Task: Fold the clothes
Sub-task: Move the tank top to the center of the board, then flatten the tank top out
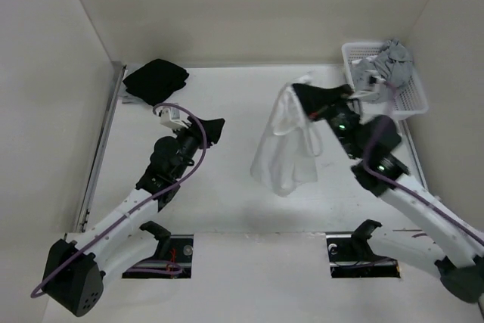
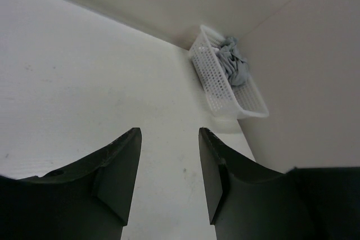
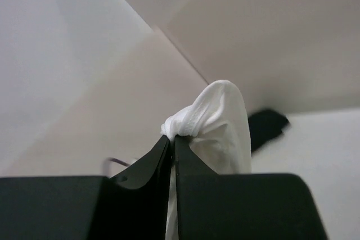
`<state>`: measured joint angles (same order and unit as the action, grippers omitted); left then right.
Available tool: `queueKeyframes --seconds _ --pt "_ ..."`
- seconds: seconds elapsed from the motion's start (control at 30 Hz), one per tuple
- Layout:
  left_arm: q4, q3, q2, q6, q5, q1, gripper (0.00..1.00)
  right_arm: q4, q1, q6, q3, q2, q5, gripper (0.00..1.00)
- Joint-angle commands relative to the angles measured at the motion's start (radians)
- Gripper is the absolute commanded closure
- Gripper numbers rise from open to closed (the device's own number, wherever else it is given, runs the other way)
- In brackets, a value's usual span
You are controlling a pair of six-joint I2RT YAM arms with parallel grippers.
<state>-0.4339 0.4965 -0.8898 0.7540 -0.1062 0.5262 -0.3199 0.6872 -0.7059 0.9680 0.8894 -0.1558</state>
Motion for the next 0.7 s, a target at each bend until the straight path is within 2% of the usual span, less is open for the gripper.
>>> queueKeyframes --seconds 0.0,0.07,0.13,0.2,0.3,0.33,0.37,0.43,0.47,0.53,0.57,0.67 --pt "0.081 -0.064 0.012 0.027 -0.039 -0.030 0.57 -0.069 -0.079 -0.067 -0.095 0.300 0.108 0.88" --pt "0.095 -0.087 -0.006 0.028 -0.041 -0.036 0.59 -0.162 -0.165 -0.078 -0.043 0.529 0.250 0.75" --pt "0.109 -0.095 -0.034 0.025 -0.044 -0.035 0.60 -0.142 -0.237 -0.101 0.062 0.699 0.321 0.61" --pt "0.133 -0.096 -0.066 0.013 -0.058 -0.019 0.61 -0.110 -0.269 -0.098 0.112 0.738 0.293 0.52" --pt "0.181 -0.087 -0.116 -0.010 -0.085 0.007 0.61 -0.094 -0.268 -0.052 0.075 0.674 0.231 0.45" --pt "0.194 -0.082 -0.141 -0.027 -0.095 0.023 0.64 -0.081 -0.248 -0.034 0.037 0.642 0.207 0.48" --pt "0.202 -0.079 -0.158 -0.041 -0.098 0.034 0.66 -0.064 -0.233 -0.017 0.002 0.616 0.188 0.57" --pt "0.224 -0.067 -0.198 -0.079 -0.108 0.066 0.71 0.004 -0.197 0.009 -0.084 0.568 0.147 0.84" --pt "0.240 -0.061 -0.213 -0.091 -0.124 0.082 0.72 0.049 -0.173 0.017 -0.127 0.548 0.128 0.93" --pt "0.264 -0.059 -0.228 -0.099 -0.174 0.106 0.73 0.111 -0.124 0.025 -0.182 0.528 0.110 0.95" --pt "0.268 -0.062 -0.236 -0.104 -0.203 0.114 0.73 0.142 -0.086 0.032 -0.213 0.519 0.102 0.93" --pt "0.282 -0.068 -0.261 -0.108 -0.242 0.114 0.66 0.202 0.017 0.026 -0.276 0.485 0.043 0.71"
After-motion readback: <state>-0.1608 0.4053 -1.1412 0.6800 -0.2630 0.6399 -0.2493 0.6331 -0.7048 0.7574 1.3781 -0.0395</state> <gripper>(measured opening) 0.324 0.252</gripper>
